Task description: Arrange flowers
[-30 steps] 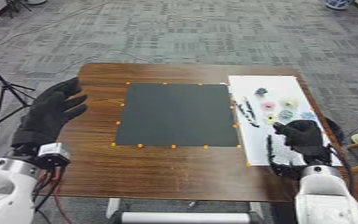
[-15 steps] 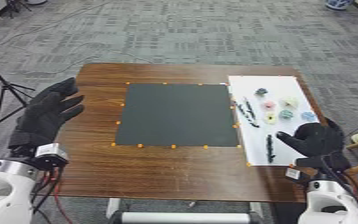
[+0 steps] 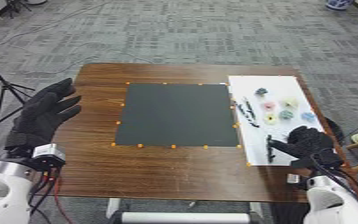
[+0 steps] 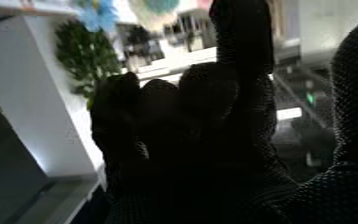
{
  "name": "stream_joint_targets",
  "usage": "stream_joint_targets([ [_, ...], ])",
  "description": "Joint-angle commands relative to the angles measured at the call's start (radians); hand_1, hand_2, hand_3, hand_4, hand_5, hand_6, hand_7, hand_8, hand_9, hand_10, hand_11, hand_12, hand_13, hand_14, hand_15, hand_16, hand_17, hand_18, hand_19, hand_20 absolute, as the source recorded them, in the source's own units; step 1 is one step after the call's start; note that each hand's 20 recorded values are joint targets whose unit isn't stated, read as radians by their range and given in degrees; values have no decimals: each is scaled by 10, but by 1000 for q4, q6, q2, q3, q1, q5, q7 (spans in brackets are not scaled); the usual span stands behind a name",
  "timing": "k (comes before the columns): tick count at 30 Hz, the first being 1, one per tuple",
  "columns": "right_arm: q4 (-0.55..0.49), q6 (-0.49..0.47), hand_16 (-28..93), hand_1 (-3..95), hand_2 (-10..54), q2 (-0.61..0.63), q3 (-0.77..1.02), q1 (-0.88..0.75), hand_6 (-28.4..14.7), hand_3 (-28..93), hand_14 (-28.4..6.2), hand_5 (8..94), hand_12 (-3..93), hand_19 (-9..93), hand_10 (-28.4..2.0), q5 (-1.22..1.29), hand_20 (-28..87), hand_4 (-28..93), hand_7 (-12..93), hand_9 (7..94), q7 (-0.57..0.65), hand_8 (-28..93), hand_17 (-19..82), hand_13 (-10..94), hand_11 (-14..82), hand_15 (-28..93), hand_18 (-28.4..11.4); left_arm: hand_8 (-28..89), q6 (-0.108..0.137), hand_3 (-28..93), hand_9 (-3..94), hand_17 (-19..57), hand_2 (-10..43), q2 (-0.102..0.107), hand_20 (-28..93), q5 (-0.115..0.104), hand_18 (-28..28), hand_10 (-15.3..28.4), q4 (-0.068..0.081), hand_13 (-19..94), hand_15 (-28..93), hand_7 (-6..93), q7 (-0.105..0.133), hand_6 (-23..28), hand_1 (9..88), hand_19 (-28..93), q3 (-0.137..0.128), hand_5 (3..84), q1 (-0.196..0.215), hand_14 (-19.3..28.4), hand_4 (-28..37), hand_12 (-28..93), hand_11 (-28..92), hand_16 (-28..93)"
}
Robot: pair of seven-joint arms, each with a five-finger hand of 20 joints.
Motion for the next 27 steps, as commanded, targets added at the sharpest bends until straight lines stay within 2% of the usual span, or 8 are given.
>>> stream_joint_targets([
  [1,-2,-169,426,275,-95,10,-12,32,15,634,-124,769,435,840,-116,57,514,-283,538,797,7,-175,307,684,605,828,-218,-113,13,677,185,-92,-75,-9,131,-5,188,98,-15,117,532,244,5,24,287,417,-11,268,25,126,-238,204,296,-51],
  [5,-6,-219,418,210,-95,25,-2,22,12,698,-129,739,430,822,-121,89,509,-283,516,770,-21,-173,290,657,585,810,-216,-113,15,679,186,-93,-75,-8,131,-5,188,98,-16,117,532,244,4,24,286,416,-12,268,26,127,-238,204,295,-50],
  [16,37,-449,407,174,-95,102,-132,195,7,733,-134,721,426,806,-122,128,511,-283,496,732,-52,-160,273,635,583,805,-218,-113,16,679,189,-93,-72,-2,132,-8,189,100,-16,117,530,242,0,24,284,415,-4,270,19,127,-239,204,294,-50],
  [19,64,-520,404,179,-95,122,-213,281,8,755,-132,723,424,806,-121,128,510,-283,498,735,-55,-160,274,636,585,805,-218,-113,15,679,192,-91,-73,0,132,-8,190,100,-16,120,530,239,-1,25,283,415,-2,273,17,128,-238,204,293,-50],
  [24,100,-709,406,227,-95,116,-287,380,12,789,-129,732,428,813,-118,150,510,-282,514,756,-43,-161,284,648,597,815,-218,-111,13,679,193,-91,-72,4,131,-9,189,100,-16,120,529,238,-2,25,283,415,-3,274,12,128,-238,203,293,-50],
  [27,117,-740,408,247,-95,113,-319,405,12,805,-126,732,431,816,-113,153,509,-282,519,760,-47,-163,288,652,600,817,-219,-111,22,680,193,-91,-70,3,131,-9,190,101,-20,120,528,238,3,25,283,415,-11,275,19,128,-237,203,293,-50],
])
